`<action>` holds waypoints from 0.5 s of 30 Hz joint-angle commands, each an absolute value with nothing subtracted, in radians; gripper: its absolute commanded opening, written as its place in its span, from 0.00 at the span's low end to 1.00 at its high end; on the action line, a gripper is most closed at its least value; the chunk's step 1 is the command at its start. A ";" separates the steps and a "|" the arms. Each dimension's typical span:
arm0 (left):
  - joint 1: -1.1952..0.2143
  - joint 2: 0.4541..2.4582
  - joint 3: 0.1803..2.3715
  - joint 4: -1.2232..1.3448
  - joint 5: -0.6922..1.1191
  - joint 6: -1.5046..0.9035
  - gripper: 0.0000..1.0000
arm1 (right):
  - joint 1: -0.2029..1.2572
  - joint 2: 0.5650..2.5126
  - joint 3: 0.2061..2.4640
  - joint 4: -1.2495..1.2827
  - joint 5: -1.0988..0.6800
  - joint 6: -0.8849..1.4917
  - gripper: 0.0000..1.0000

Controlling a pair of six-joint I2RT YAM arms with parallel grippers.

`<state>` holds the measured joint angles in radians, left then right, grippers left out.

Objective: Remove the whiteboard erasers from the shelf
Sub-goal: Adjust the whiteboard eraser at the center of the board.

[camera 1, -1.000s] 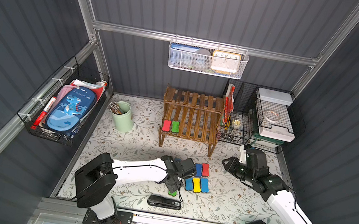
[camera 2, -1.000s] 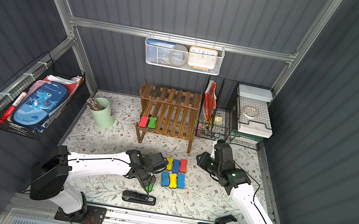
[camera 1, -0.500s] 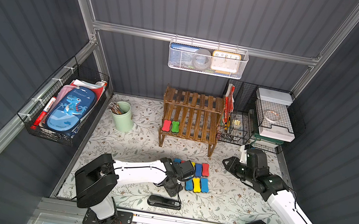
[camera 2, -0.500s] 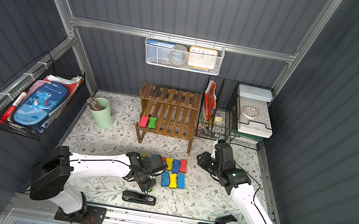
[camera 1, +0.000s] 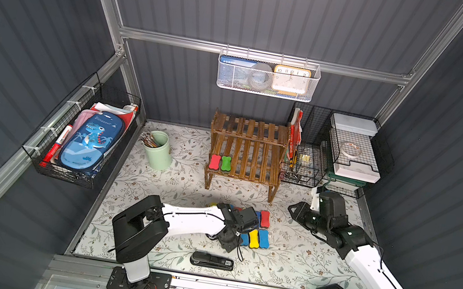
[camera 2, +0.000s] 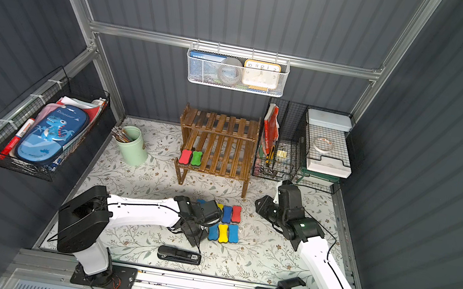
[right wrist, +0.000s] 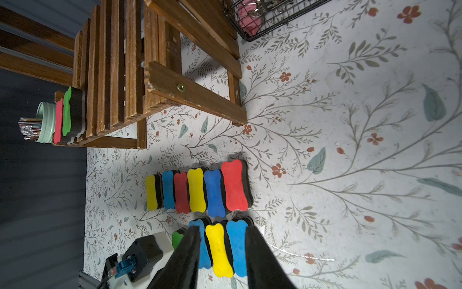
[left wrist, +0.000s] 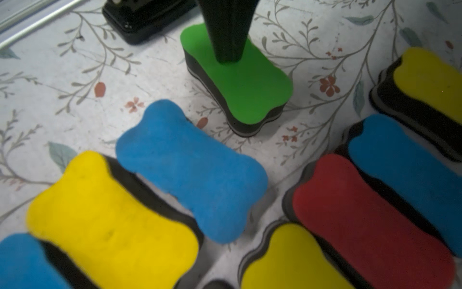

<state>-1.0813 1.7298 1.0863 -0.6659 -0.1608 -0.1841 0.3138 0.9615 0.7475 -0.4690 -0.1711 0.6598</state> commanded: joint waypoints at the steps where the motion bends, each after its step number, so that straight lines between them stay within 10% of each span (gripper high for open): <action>1: -1.084 1.802 1.109 -0.640 -0.177 -0.196 0.00 | 0.308 0.949 0.738 -0.482 -0.163 0.644 0.35; 15: -1.083 1.790 1.219 -0.719 -0.275 -0.273 0.00 | 0.295 0.930 0.727 -0.486 -0.168 0.642 0.36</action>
<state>-1.0813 1.8130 1.1938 -0.6754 -0.2596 -0.2417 0.3000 0.9443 0.7395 -0.4747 -0.1715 0.6590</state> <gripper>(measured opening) 0.043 0.358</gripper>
